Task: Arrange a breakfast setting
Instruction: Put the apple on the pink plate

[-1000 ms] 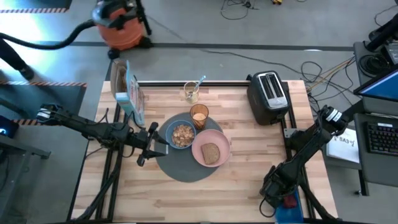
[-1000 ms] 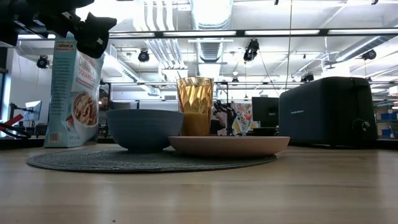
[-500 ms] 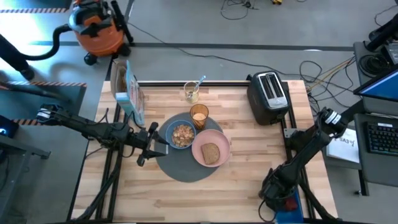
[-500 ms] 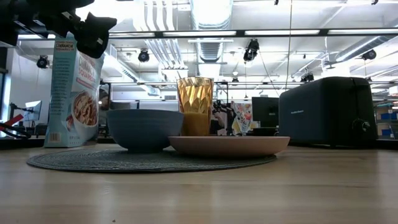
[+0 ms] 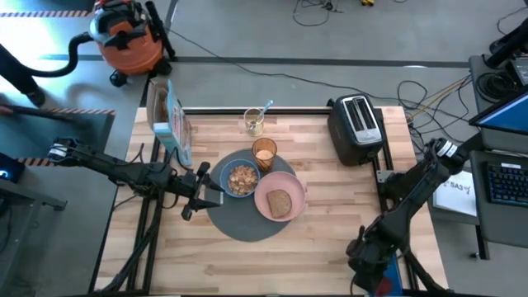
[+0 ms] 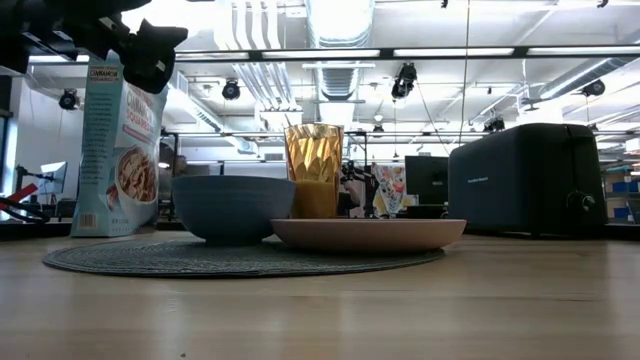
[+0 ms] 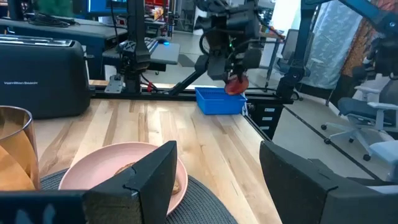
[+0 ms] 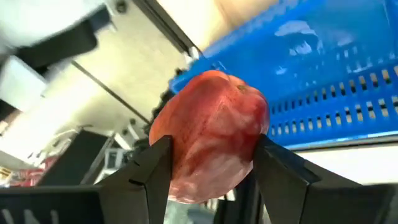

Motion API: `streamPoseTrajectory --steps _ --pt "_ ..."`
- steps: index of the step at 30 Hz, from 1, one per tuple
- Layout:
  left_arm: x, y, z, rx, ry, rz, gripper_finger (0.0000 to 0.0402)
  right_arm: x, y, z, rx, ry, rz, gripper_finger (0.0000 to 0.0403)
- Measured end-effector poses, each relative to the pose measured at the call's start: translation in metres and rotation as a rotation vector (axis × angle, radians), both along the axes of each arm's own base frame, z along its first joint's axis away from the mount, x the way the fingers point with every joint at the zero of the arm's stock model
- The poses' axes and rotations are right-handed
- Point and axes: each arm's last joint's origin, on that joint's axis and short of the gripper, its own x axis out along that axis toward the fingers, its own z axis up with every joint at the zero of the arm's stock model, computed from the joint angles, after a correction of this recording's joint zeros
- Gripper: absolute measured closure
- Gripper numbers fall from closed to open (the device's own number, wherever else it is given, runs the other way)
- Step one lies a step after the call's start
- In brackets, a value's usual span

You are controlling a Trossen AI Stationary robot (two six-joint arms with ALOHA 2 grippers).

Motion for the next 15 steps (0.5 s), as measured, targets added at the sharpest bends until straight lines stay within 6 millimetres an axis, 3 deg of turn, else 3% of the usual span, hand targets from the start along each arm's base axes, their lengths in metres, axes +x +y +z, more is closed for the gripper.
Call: streamPoseTrajectory --steps 6,11,15 --pt "0.000 0.000 0.001 -0.002 -0.008 0.000 0.0188 0.009 -0.005 0.020 -0.120 -0.292 -0.111 0.0220" --pt "0.000 0.000 0.002 -0.005 -0.022 0.000 0.0188 0.030 -0.019 0.030 -0.398 -0.690 -0.187 0.0220" --pt "0.000 0.000 0.003 -0.007 -0.028 0.000 0.0188 0.051 -0.033 0.031 -0.615 -0.878 -0.168 0.0220"
